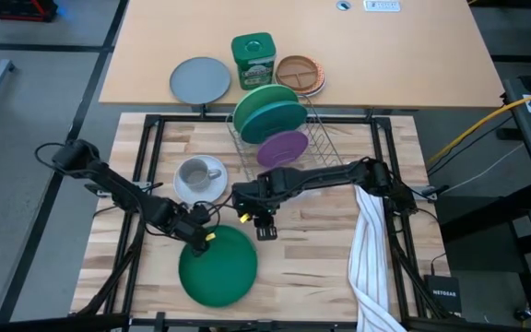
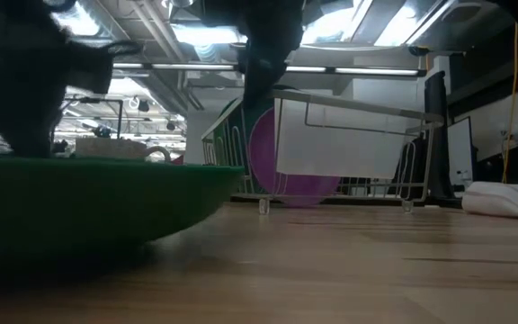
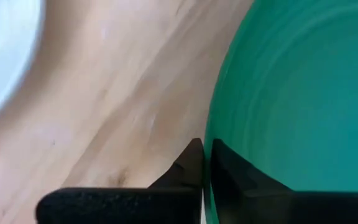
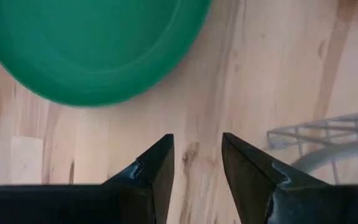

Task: Sort dishes
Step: Put the dark green plate into the dish rack

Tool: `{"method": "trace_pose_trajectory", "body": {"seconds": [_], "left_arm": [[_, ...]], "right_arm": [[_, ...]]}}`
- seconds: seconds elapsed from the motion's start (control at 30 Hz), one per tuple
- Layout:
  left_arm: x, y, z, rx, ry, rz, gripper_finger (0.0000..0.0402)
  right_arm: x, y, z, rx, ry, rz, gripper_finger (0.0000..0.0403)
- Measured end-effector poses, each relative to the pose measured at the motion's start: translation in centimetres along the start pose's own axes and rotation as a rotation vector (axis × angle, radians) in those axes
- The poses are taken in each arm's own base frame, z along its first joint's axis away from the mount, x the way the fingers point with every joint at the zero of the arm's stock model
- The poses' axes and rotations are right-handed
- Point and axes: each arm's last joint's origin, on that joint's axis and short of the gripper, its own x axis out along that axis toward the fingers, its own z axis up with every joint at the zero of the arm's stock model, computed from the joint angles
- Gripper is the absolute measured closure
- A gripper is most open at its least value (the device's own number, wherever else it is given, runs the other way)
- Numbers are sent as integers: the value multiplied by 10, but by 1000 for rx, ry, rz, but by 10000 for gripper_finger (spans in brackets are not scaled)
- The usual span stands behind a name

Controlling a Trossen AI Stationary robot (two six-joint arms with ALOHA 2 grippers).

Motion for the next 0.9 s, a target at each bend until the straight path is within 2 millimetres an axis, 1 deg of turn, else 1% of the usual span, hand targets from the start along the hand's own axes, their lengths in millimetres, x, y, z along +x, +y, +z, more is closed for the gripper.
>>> {"method": "trace_pose_trajectory", "body": {"seconds": [0.1,0.2,0.4,0.53,0.7,0.9], "left_arm": [[-10,-1,5,6,-58,-16,397],[-22,-1,9,3,-121,-28,397],[-51,10,14,-8,-227,23,398],[-72,16,19,-25,-327,41,399],[-97,23,24,-26,-447,35,400],[-121,32,28,22,-556,51,400]], "right_arm": [[-6,-2,-1,8,18,-5,265],[-17,-4,1,15,13,-15,265],[-52,-10,9,20,-65,-68,265],[-77,-18,14,35,-135,-178,265],[-102,-32,9,77,-204,-275,265],[-129,-46,2,166,-274,-278,265]]}}
